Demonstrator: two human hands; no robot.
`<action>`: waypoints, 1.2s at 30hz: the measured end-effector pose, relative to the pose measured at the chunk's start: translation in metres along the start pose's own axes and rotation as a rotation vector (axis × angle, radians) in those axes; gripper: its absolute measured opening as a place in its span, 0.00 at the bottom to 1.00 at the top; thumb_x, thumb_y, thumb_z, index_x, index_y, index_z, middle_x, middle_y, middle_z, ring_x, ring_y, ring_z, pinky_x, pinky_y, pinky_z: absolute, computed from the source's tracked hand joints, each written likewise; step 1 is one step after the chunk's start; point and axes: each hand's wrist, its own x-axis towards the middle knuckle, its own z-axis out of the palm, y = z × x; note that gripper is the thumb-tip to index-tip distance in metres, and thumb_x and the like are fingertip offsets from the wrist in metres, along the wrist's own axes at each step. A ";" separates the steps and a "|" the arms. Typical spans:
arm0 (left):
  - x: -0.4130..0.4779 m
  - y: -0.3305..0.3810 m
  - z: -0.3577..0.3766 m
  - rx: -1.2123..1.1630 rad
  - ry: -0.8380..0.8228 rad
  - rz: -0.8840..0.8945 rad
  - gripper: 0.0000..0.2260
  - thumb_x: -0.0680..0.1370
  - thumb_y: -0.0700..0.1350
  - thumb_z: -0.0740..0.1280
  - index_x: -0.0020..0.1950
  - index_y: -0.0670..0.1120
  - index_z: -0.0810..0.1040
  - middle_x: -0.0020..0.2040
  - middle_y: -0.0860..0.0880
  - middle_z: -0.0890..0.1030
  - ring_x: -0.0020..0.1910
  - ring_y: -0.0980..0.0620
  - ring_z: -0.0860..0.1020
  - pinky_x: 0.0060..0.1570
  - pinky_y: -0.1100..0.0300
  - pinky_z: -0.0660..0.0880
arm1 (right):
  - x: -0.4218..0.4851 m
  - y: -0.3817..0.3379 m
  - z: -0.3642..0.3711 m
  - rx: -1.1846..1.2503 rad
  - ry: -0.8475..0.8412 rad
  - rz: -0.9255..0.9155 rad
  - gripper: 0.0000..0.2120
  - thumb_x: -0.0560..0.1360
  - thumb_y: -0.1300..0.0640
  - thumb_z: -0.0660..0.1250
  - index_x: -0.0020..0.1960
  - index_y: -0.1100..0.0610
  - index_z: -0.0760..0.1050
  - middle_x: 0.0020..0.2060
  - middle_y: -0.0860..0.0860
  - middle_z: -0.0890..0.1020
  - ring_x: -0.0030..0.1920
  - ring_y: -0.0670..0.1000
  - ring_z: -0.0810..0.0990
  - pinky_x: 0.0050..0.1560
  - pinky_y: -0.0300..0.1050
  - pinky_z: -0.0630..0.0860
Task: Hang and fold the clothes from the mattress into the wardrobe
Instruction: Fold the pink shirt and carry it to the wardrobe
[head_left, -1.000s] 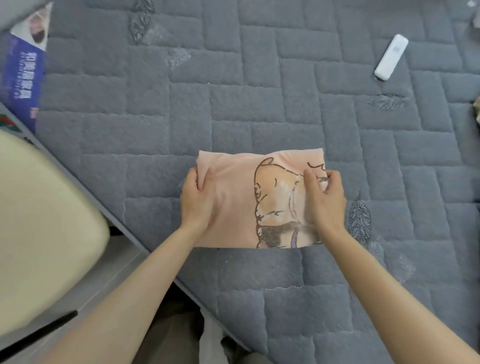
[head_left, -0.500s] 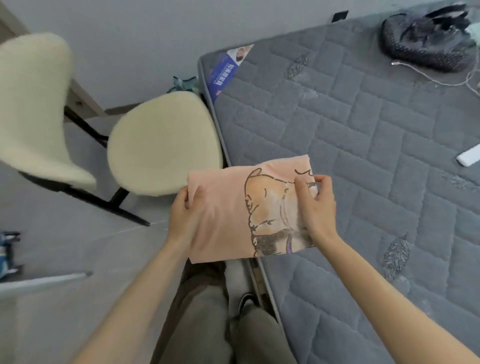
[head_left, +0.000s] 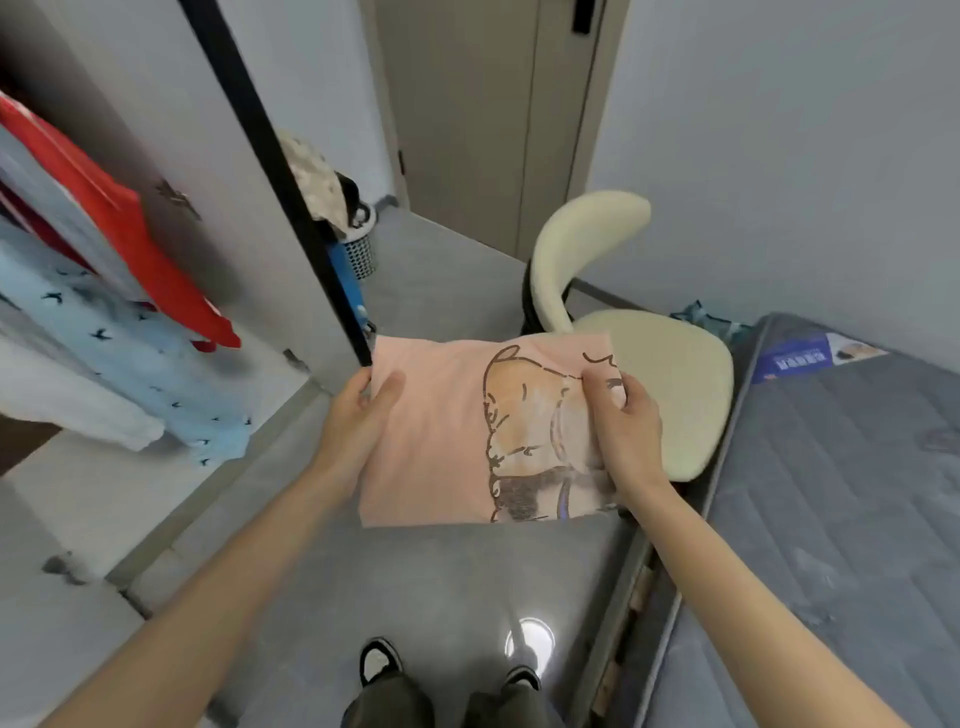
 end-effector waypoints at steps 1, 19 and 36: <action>0.002 0.007 -0.023 -0.012 0.051 0.009 0.08 0.80 0.50 0.63 0.55 0.49 0.77 0.49 0.51 0.81 0.46 0.53 0.79 0.45 0.58 0.74 | -0.001 -0.019 0.019 0.007 -0.043 -0.040 0.12 0.77 0.45 0.63 0.47 0.53 0.78 0.44 0.47 0.83 0.48 0.48 0.79 0.51 0.45 0.74; 0.030 0.210 -0.402 -0.064 0.675 0.339 0.09 0.80 0.50 0.61 0.55 0.47 0.76 0.47 0.49 0.78 0.44 0.53 0.75 0.41 0.58 0.70 | -0.058 -0.374 0.324 0.188 -0.602 -0.501 0.12 0.78 0.49 0.63 0.51 0.57 0.76 0.42 0.50 0.82 0.41 0.48 0.81 0.39 0.41 0.76; 0.099 0.379 -0.631 0.095 1.078 0.551 0.07 0.80 0.46 0.61 0.51 0.45 0.76 0.44 0.49 0.76 0.39 0.55 0.71 0.34 0.61 0.64 | -0.062 -0.663 0.525 0.272 -0.895 -0.712 0.11 0.77 0.51 0.65 0.41 0.57 0.74 0.33 0.51 0.76 0.32 0.50 0.74 0.31 0.39 0.68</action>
